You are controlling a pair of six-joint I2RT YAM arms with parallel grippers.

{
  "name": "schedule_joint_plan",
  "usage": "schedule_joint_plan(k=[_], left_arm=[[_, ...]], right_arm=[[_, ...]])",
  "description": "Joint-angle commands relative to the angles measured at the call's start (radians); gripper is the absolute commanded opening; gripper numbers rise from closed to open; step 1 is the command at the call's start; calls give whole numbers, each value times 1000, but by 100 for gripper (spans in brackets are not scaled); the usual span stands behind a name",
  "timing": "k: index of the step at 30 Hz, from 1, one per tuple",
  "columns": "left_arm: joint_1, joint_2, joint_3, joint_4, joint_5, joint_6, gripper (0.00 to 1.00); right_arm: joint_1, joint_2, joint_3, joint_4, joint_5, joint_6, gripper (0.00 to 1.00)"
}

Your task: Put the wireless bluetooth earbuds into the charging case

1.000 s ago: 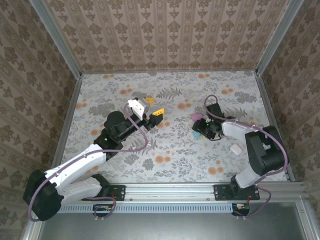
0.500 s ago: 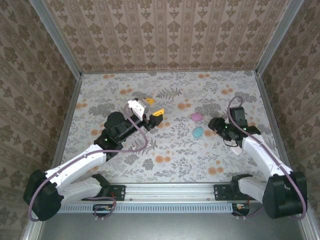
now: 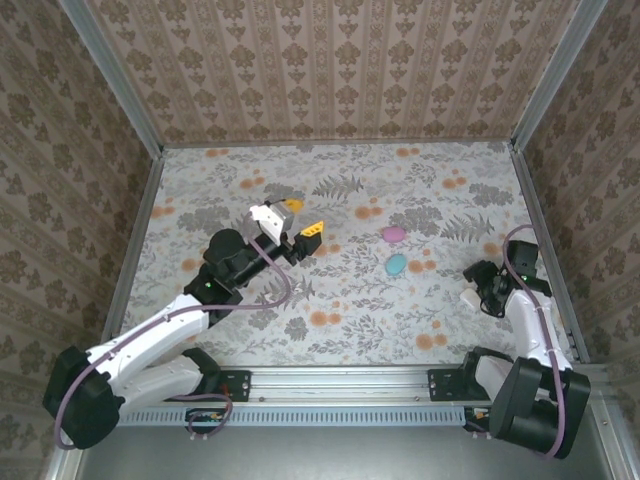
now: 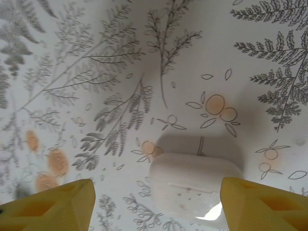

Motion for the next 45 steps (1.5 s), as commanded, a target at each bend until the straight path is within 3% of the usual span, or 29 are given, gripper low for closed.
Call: schedule_joint_plan(k=[1,6,14,29,37,39,41,42,45], left_arm=[[16,-37,-11,3,-8,-2,67],[32,-52,-27,5,-12,-7,67],[43,-44,-25,8,3,-15,68],[43,-7,-1,10,25,-42,68],[41,25,14,25,45,-62,68],[41,23,19,20,48,-63,68],[40,16,21,9,47,-62,68],[40,15,20,8,41,-60,68],[40,12,24,0,42,-59,68]], right_arm=[[-14,31,42,11,46,-73,72],[-28,97,25,9,72,-67,70],[12,231,49,48,-93,-97,64],[376,113,20,-9,-146,68,61],[563,127,21,51,-290,94,63],[597,111,92,-94,-133,50,63],[592,58,107,-121,-2,7,64],[576,40,101,-100,28,-12,65],[505,68,119,-36,-38,-85,66]])
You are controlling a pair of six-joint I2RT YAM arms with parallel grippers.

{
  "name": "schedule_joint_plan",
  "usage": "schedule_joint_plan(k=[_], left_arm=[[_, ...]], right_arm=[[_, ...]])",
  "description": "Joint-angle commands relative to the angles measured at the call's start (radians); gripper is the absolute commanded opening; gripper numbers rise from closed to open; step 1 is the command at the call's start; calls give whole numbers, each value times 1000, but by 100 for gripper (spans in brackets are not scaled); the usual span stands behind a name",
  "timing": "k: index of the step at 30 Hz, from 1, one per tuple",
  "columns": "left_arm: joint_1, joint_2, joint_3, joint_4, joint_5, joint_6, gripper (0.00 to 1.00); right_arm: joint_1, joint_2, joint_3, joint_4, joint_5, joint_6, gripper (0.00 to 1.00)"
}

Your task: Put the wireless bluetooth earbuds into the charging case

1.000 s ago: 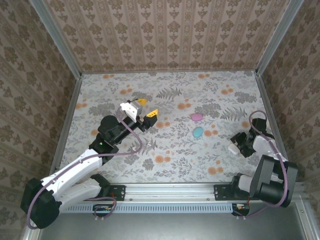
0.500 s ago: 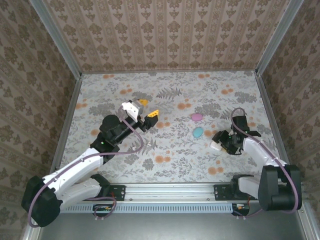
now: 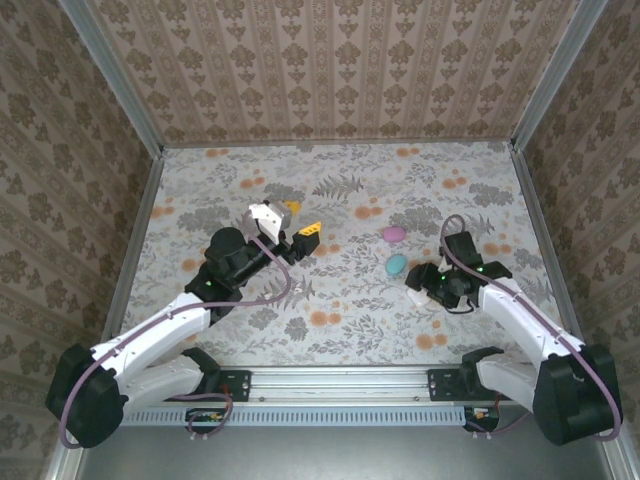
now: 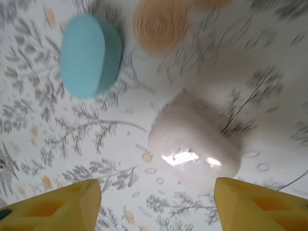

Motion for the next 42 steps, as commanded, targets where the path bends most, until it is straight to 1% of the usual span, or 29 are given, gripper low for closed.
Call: schedule_joint_plan(k=[1,3,5,7,9,11,12,17,23,27,29,30,34,39,42], left_arm=[[3,-19,42,-5,13,-15,68],[3,-21,44,-8,10,-13,68],[3,-26,42,-11,9,-14,68],[3,-25,37,-6,4,-16,68],[4,-22,37,-2,4,-19,68],[4,-19,40,-2,8,-21,68],[4,-16,41,-3,10,-22,68],[3,-14,39,-3,7,-21,68],[3,-4,42,2,10,-25,68],[1,7,49,6,15,-30,68],[1,12,55,5,18,-33,68],[2,14,57,5,18,-37,68],[0,25,65,6,27,-42,68],[-2,25,67,3,23,-42,68],[-3,24,66,-2,21,-41,68]], right_arm=[[-43,34,44,10,41,-107,66],[-46,92,75,0,19,-150,67],[-45,155,79,9,-29,-169,68],[-43,202,69,61,-93,-173,66],[-39,222,56,86,-95,-162,67],[-33,237,52,74,-85,-157,67],[-32,243,51,71,-104,-157,67],[27,228,15,62,-139,-120,66],[95,158,-5,-13,-34,-93,64],[167,126,0,-63,120,-73,62],[201,141,18,-96,203,-48,63],[215,157,27,-100,222,-41,63],[293,235,74,-114,277,-16,64],[346,304,99,-94,284,5,65],[356,319,107,-100,300,5,61]])
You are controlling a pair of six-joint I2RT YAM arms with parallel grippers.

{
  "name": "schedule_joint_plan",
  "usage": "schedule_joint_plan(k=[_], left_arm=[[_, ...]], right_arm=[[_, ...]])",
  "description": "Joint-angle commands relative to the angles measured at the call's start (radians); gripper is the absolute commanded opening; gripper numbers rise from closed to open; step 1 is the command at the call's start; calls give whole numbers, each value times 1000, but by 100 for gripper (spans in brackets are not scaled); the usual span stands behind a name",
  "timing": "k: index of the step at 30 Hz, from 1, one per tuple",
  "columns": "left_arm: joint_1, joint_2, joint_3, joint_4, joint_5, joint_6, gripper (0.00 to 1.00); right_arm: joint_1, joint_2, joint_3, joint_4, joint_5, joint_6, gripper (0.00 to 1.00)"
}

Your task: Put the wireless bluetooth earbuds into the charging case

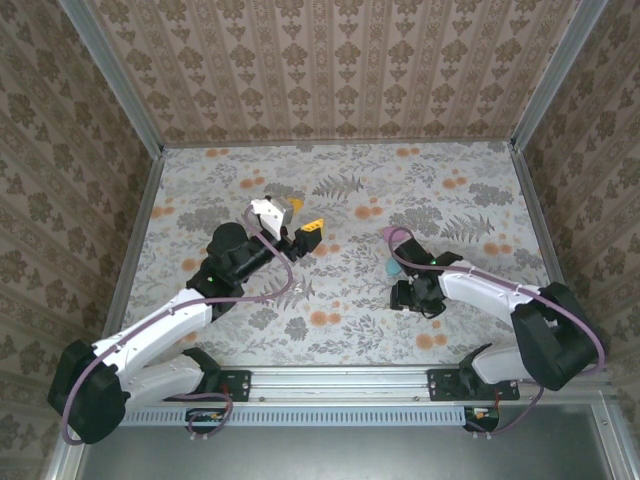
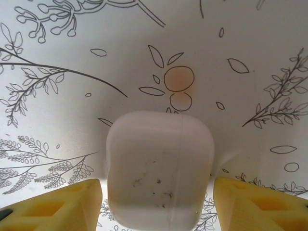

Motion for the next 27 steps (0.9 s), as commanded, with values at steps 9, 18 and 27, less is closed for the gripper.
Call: schedule_joint_plan(k=[9,18,27], left_arm=[[-3,3,34,12,10,-19,68],[22,79,154,-242,-61,-152,68],[89,232,285,-378,147,-335,66]], right_arm=[[20,79,41,-20,41,5,49],[29,-87,85,-11,31,-125,43],[64,-194,266,-16,-32,-383,41]])
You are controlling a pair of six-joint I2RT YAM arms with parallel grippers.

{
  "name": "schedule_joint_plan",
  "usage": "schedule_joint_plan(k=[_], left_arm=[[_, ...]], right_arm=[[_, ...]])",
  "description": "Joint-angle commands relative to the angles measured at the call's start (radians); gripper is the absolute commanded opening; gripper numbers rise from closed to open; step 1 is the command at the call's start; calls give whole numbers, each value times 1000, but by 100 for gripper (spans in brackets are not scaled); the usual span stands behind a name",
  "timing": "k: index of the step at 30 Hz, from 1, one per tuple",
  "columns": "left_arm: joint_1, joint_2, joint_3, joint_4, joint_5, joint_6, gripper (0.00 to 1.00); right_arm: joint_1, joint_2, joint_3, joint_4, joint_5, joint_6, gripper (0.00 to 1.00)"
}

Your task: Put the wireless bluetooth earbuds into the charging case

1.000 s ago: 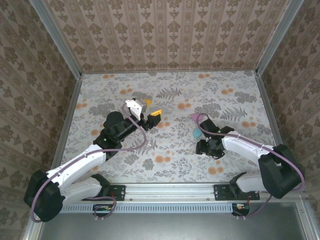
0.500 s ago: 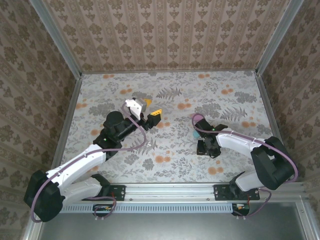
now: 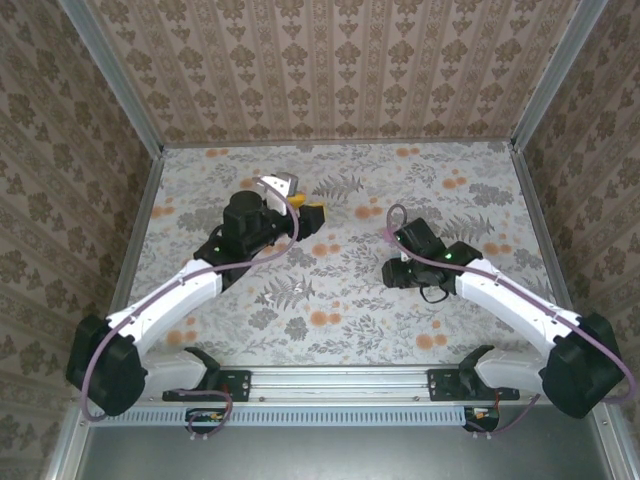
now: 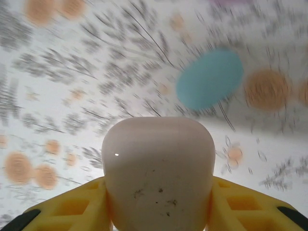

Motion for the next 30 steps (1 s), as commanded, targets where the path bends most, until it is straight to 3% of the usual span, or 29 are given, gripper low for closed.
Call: schedule_joint_plan(k=[1,8,11,21,30], left_arm=[[16,49,62,-66,134,-108,65],[28,173,128,-26,440,-243,64],[26,190,134,-3,517,-268,64],[2,195,144,-16,647,-235,63],[-42,212,179,-26,669,-203,61]], right_arm=[[28,-13,90,4,-29,-170,42],[99,-26,148,98,-23,-451,41],[105,-37,153,150,-26,-533,40],[124,-63,130,251,-33,-680,40],[127,-58,131,264,-25,-681,40]])
